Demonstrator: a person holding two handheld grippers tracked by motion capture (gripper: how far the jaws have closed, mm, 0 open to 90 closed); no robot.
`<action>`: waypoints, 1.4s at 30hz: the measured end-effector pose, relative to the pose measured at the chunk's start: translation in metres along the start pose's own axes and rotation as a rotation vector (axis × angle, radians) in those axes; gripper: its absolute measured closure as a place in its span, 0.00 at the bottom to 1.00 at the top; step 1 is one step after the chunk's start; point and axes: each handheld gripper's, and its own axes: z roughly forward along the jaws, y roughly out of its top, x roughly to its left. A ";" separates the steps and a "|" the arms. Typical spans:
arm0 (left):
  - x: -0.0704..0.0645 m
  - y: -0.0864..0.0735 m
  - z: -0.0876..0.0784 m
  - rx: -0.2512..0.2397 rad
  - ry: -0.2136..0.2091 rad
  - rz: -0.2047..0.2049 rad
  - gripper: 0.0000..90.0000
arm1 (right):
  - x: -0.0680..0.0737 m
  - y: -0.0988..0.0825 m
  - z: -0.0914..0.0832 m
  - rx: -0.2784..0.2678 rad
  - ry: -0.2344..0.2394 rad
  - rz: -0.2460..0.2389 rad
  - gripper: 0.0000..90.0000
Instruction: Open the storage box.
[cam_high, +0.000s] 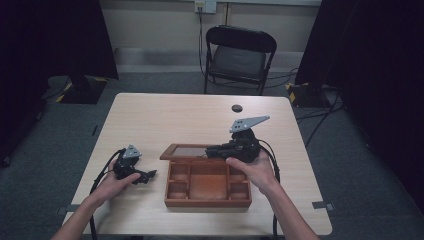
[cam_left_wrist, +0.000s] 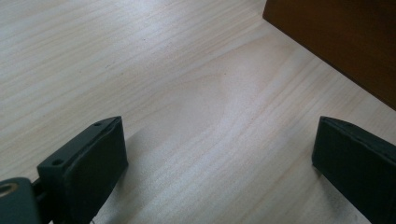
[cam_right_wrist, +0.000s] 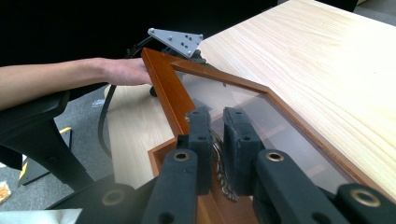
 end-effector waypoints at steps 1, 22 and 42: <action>0.000 0.000 0.000 0.000 0.000 0.000 0.03 | 0.000 0.000 0.000 0.000 0.000 0.000 0.92; 0.000 0.000 0.000 -0.001 0.000 -0.001 0.03 | -0.005 0.007 -0.001 0.010 0.010 0.013 0.92; 0.000 0.000 0.000 -0.001 0.000 -0.001 0.03 | -0.012 0.014 -0.002 0.024 0.027 0.034 0.92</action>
